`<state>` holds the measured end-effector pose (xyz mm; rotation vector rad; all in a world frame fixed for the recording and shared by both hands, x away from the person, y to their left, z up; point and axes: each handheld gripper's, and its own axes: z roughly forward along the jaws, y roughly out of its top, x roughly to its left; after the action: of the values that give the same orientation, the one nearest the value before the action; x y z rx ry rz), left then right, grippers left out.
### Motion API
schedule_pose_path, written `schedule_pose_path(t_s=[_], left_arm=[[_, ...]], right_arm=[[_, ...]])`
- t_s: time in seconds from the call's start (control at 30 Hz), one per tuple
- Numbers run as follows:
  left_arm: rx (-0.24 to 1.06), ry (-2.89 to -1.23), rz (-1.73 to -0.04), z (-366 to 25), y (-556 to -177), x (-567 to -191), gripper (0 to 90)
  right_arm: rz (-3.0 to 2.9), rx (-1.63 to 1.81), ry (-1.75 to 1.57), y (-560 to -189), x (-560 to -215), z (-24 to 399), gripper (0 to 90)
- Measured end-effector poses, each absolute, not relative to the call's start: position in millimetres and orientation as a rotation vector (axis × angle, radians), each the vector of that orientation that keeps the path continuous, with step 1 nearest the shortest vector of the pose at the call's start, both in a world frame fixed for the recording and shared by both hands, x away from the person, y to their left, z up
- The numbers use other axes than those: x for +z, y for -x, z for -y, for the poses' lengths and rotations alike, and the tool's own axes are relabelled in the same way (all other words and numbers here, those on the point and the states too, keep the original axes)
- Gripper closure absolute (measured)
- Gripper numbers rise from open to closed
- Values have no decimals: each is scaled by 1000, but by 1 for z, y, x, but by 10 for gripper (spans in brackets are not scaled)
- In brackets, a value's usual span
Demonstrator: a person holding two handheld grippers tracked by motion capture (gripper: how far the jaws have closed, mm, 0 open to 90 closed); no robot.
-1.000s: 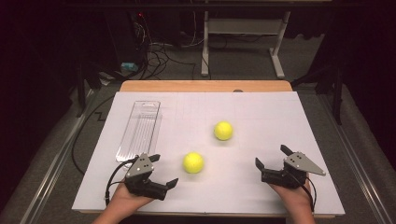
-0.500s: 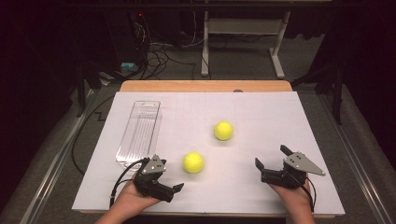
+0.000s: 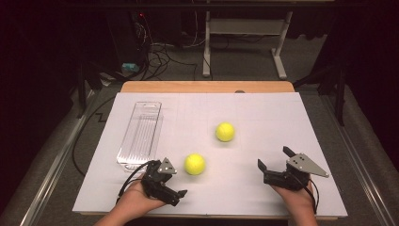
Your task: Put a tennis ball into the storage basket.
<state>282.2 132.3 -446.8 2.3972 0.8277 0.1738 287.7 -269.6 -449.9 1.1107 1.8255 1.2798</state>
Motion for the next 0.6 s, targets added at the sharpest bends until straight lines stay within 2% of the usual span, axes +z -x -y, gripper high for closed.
schedule_pose_path(t_s=[0.6], left_arm=[[38,-2559,-884,-117,-305,-433,7]], right_arm=[[-1820,1256,-1120,-288,-450,271,0]])
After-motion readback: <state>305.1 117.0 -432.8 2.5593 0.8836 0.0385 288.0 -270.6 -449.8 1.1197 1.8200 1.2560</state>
